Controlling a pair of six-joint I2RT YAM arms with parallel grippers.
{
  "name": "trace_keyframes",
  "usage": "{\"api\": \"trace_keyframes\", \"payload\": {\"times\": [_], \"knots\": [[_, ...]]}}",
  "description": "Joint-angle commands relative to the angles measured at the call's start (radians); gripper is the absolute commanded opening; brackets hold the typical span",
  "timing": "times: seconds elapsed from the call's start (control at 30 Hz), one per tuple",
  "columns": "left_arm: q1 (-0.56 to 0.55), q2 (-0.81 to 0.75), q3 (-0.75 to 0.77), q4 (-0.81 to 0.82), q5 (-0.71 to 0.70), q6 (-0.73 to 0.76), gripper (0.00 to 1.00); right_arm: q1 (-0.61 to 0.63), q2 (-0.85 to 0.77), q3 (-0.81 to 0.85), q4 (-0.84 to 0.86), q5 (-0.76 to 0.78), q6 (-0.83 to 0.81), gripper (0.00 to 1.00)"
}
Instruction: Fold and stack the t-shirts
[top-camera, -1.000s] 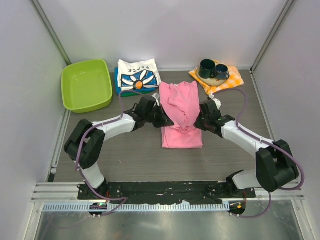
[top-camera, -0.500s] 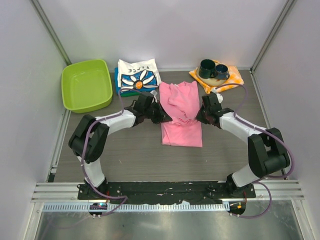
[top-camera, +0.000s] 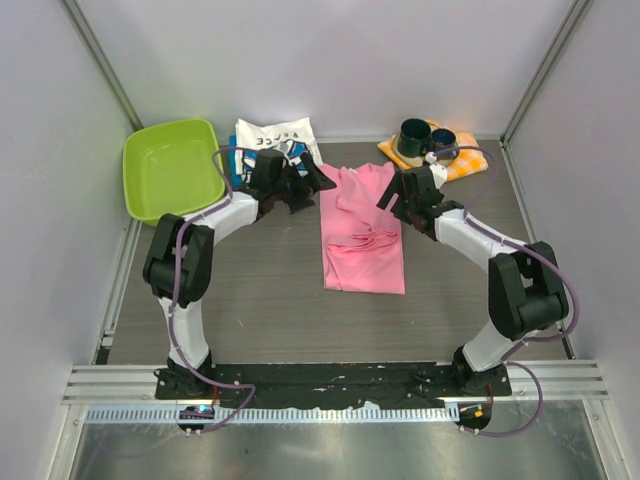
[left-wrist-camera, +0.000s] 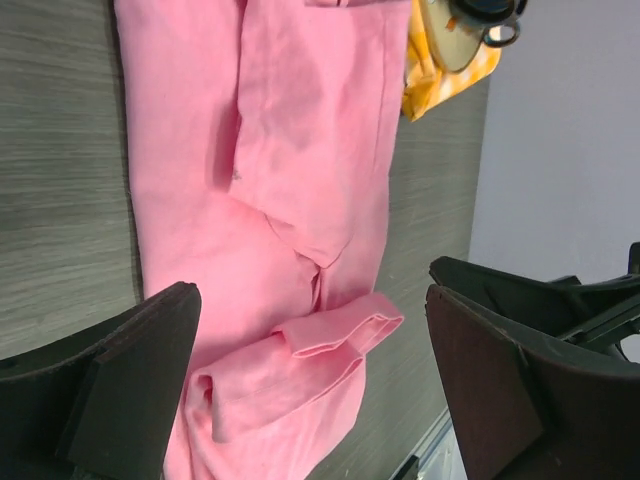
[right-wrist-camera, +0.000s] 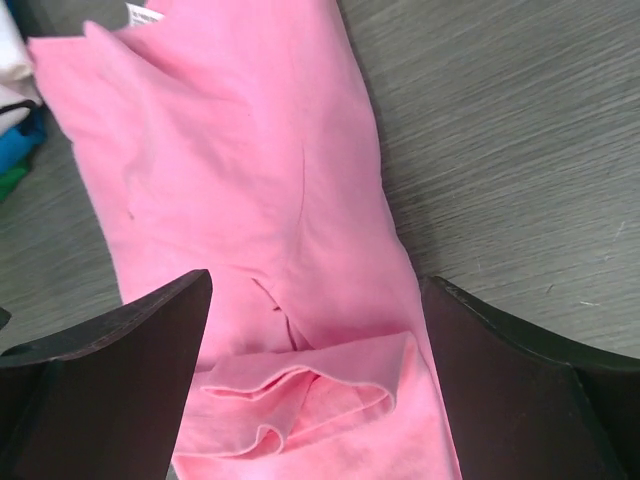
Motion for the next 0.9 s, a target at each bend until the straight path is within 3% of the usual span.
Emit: {"api": "trace_keyframes", "payload": {"times": [0.0, 0.27, 0.4, 0.53, 0.73, 0.87], "knots": [[-0.008, -0.164, -0.045, -0.008, -0.006, 0.051, 1.00, -0.001, -0.173, -0.040, 0.040, 0.043, -0.015, 0.92], [-0.147, -0.464, -0.356, 0.041, -0.066, 0.028, 1.00, 0.095, -0.282, -0.051, -0.232, -0.083, -0.096, 0.92], [-0.210, -0.529, -0.561, 0.274, -0.063, -0.057, 1.00, 0.118, -0.310, -0.091, -0.279, -0.086, -0.113, 0.91], [-0.241, -0.469, -0.679, 0.635, 0.010, -0.123, 1.00, 0.118, -0.322, -0.114, -0.277, -0.102, -0.123, 0.91], [-0.272, -0.245, -0.762, 1.114, 0.061, -0.238, 1.00, 0.118, -0.324, -0.119, -0.296, -0.109, -0.137, 0.90], [-0.273, -0.133, -0.751, 1.267, 0.086, -0.294, 1.00, 0.120, -0.333, -0.133, -0.302, -0.107, -0.150, 0.90]]}}
